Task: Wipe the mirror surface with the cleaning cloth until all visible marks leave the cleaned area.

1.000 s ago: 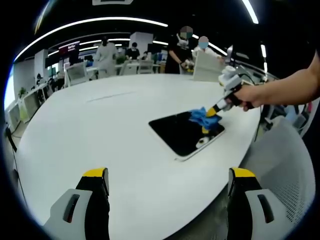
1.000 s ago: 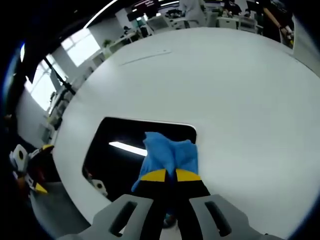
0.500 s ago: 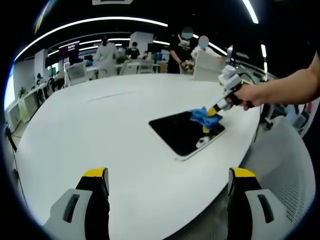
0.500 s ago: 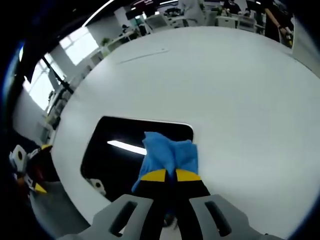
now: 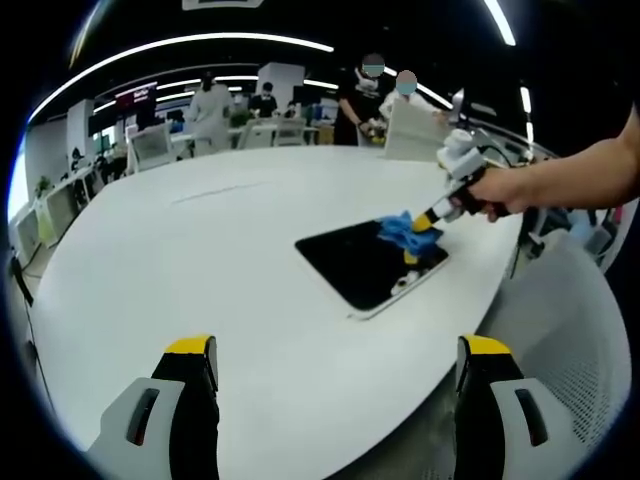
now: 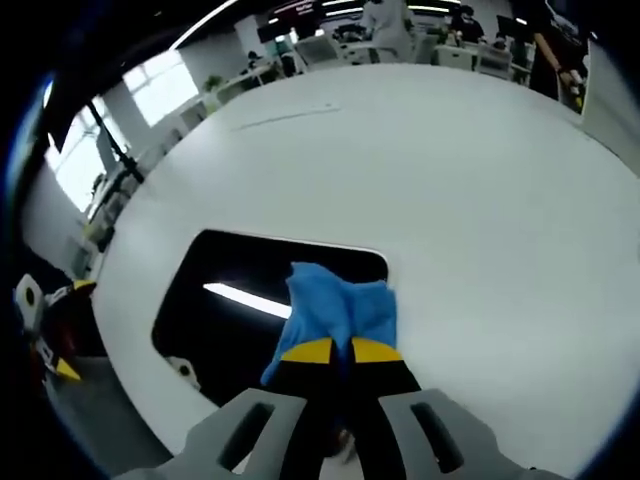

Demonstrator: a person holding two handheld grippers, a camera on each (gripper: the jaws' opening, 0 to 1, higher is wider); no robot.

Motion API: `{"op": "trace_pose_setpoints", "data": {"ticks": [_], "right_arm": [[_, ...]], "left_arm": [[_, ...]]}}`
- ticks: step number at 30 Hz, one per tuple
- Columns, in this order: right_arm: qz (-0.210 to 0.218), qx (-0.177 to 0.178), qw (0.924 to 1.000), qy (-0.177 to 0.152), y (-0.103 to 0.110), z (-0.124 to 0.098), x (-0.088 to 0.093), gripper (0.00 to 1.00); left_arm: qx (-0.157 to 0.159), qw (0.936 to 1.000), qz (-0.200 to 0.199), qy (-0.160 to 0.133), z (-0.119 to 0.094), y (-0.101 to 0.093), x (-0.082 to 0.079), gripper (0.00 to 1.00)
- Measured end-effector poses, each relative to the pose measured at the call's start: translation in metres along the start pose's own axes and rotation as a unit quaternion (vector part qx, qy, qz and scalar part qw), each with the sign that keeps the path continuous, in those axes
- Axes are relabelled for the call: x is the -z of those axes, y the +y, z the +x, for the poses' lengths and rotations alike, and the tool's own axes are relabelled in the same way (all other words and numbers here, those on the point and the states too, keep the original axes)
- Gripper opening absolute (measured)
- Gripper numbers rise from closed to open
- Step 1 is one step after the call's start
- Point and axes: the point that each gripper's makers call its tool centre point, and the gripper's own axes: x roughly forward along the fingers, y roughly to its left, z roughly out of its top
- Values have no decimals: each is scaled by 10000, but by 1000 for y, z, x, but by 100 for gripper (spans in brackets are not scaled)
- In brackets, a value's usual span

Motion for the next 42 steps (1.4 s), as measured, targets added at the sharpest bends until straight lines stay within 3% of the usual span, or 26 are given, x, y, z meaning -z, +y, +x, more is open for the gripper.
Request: {"op": "trace_pose_setpoints", "data": {"ticks": [17, 25, 33, 42], "right_arm": [[374, 149, 9992, -59, 10, -8, 14, 0], [530, 2, 9986, -75, 15, -13, 21, 0], [360, -40, 9993, -17, 23, -19, 33, 0], [454, -12, 9990, -24, 27, -23, 41, 0]], "left_arm": [[25, 10000, 19, 35, -1, -1, 1, 99], [43, 10000, 46, 25, -1, -2, 0, 99], [44, 9999, 93, -24, 0, -1, -3, 99], [55, 9999, 147, -36, 0, -1, -4, 99]]}}
